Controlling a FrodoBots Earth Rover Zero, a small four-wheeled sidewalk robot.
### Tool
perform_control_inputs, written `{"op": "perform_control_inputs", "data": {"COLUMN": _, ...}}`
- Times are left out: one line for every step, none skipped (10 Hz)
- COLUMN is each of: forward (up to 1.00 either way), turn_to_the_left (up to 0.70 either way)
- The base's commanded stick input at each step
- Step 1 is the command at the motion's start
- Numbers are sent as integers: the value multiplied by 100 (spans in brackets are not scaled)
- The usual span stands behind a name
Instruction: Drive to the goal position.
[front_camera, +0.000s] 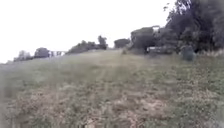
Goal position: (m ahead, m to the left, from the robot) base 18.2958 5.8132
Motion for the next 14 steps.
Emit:
{"op": "perform_control_inputs", "data": {"forward": 70, "turn_to_the_left": -17}}
{"op": "perform_control_inputs", "data": {"forward": 70, "turn_to_the_left": -20}}
{"op": "perform_control_inputs", "data": {"forward": 70, "turn_to_the_left": -28}}
{"op": "perform_control_inputs", "data": {"forward": 70, "turn_to_the_left": -28}}
{"op": "perform_control_inputs", "data": {"forward": 70, "turn_to_the_left": -28}}
{"op": "perform_control_inputs", "data": {"forward": 70, "turn_to_the_left": -29}}
{"op": "perform_control_inputs", "data": {"forward": 70, "turn_to_the_left": -29}}
{"op": "perform_control_inputs", "data": {"forward": 70, "turn_to_the_left": -29}}
{"op": "perform_control_inputs", "data": {"forward": 70, "turn_to_the_left": -29}}
{"op": "perform_control_inputs", "data": {"forward": 70, "turn_to_the_left": -29}}
{"op": "perform_control_inputs", "data": {"forward": 70, "turn_to_the_left": -28}}
{"op": "perform_control_inputs", "data": {"forward": 70, "turn_to_the_left": -15}}
{"op": "perform_control_inputs", "data": {"forward": 70, "turn_to_the_left": -2}}
{"op": "perform_control_inputs", "data": {"forward": 70, "turn_to_the_left": 0}}
